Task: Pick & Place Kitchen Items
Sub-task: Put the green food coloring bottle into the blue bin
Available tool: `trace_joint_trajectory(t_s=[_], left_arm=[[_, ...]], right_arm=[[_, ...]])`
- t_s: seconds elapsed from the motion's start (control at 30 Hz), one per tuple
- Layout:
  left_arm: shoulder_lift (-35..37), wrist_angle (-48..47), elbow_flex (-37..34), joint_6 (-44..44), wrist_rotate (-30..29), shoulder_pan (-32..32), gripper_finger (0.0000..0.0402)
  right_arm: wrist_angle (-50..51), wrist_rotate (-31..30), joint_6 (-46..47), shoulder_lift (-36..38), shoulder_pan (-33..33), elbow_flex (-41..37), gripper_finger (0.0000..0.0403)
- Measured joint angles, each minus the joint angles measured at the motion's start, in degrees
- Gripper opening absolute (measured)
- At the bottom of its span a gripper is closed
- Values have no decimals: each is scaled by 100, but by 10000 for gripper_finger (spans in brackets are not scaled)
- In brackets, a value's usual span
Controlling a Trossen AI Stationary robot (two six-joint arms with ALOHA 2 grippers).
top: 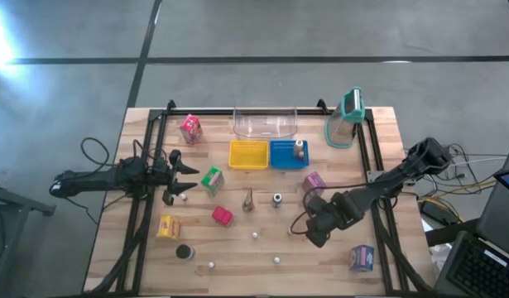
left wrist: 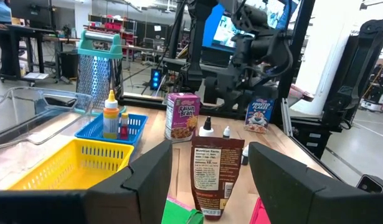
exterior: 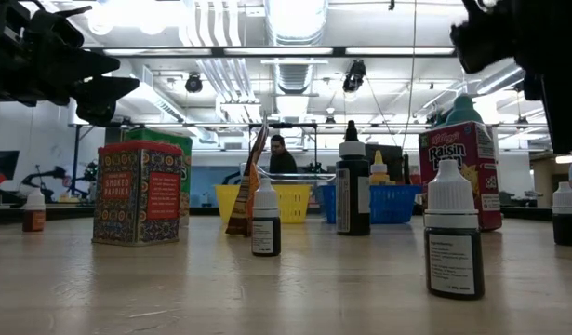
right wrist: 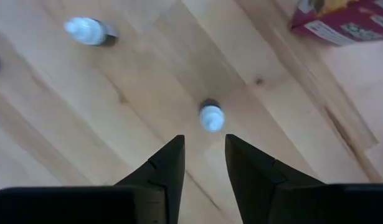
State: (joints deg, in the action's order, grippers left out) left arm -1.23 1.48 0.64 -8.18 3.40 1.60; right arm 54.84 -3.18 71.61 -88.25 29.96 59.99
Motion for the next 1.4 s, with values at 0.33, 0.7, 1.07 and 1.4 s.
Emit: trace_joint_trajectory(t_s=[0.33, 0.7, 1.07, 1.4], left_arm=[[2, 0, 0, -1, -2, -1, 218], [1, 0, 0, -1, -2, 0, 218], [2, 0, 0, -1, -2, 0, 218], [0, -4, 0, -1, -2, 1, 218]], right_arm=[[-381, 63, 31, 0, -42, -323, 128], [-543, 22, -7, -174, -52, -425, 146], [-766, 79, -415, -562, -242, -452, 116], [-773, 222, -557, -555, -263, -450, 85]])
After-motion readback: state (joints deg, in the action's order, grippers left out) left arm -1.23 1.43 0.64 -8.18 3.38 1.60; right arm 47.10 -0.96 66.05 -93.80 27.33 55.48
